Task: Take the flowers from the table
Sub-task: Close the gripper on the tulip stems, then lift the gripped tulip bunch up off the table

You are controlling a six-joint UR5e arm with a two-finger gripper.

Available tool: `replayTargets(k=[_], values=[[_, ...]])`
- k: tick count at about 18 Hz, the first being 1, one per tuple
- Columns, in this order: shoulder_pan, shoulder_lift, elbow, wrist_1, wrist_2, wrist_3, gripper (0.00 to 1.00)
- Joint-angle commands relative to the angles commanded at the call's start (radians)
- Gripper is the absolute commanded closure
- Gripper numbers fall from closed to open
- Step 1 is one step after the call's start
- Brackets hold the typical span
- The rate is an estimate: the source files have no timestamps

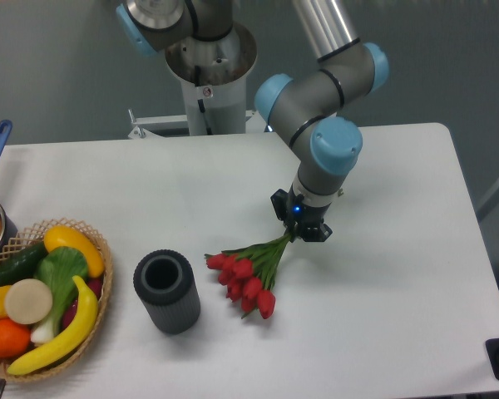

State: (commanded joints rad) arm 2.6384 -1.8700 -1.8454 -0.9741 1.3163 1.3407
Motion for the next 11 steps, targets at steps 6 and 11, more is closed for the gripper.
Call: replayTargets(k=[6, 11], values=[[0.08, 0.103, 0.006, -0.002, -0.193, 0.0, 0.89], [0.149, 0.178, 0.006, 0.0, -0.362, -0.03, 0.89]])
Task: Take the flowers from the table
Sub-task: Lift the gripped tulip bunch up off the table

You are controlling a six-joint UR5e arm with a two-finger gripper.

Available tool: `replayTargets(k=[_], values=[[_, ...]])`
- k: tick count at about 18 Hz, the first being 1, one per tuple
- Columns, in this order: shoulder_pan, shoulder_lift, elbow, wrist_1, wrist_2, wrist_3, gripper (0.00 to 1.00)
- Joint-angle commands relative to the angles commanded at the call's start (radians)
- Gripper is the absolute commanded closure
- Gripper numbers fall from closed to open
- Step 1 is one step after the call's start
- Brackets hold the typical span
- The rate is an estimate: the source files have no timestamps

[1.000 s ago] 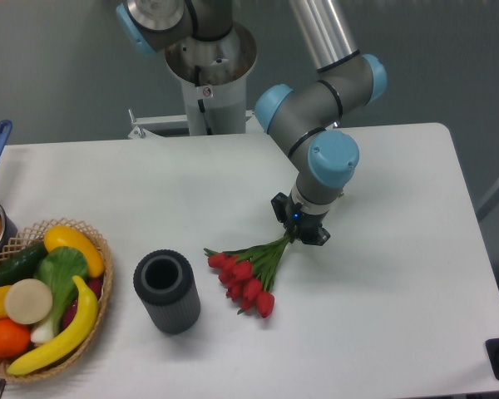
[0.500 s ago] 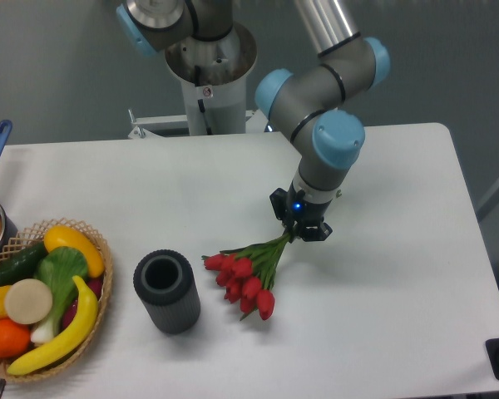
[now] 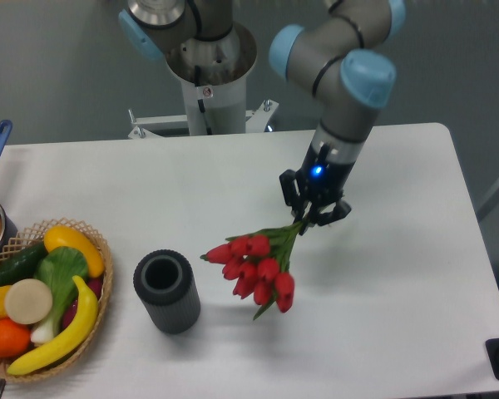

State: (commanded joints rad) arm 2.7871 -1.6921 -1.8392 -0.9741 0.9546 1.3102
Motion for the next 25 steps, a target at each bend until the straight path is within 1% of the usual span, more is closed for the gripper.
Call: replayTargets(k=[2, 5, 8, 11, 13, 18, 25], values=[[0.015, 0.017, 0.003, 0.0, -0.109, -0.023, 0.89], [0.067, 0.051, 0.002, 0.0, -0.247, -0.051, 0.89], [0.13, 0.083, -0.005, 0.0, -0.356, -0.081, 0.89], [0.167, 0.086, -0.005, 0.0, -0.437, -0.103, 0.89], [0.189, 0.092, -0.008, 0.0, -0.465, -0.108, 0.89], [0.206, 0.097, -0.011, 0.002, -0.468, -0.106, 0.89], [0.206, 0.098, -0.014, 0.003, -0.468, -0.106, 0.89]])
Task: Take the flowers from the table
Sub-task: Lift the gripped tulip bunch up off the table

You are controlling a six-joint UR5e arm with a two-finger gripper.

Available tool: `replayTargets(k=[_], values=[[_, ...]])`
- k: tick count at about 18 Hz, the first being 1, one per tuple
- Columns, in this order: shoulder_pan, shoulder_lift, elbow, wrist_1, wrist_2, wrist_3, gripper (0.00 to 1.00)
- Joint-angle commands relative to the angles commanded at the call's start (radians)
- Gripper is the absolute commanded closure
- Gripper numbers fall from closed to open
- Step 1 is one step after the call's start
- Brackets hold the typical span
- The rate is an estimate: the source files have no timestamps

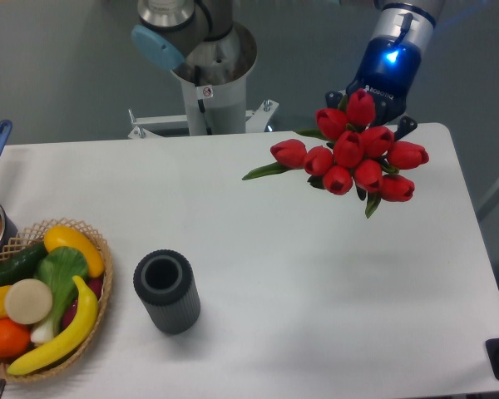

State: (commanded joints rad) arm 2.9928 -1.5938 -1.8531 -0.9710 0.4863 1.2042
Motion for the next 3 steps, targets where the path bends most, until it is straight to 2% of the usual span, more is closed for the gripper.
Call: replayTargets(k=[3], values=[[0.002, 0.0, -0.005, 0.0, 0.0, 0.002, 0.89]])
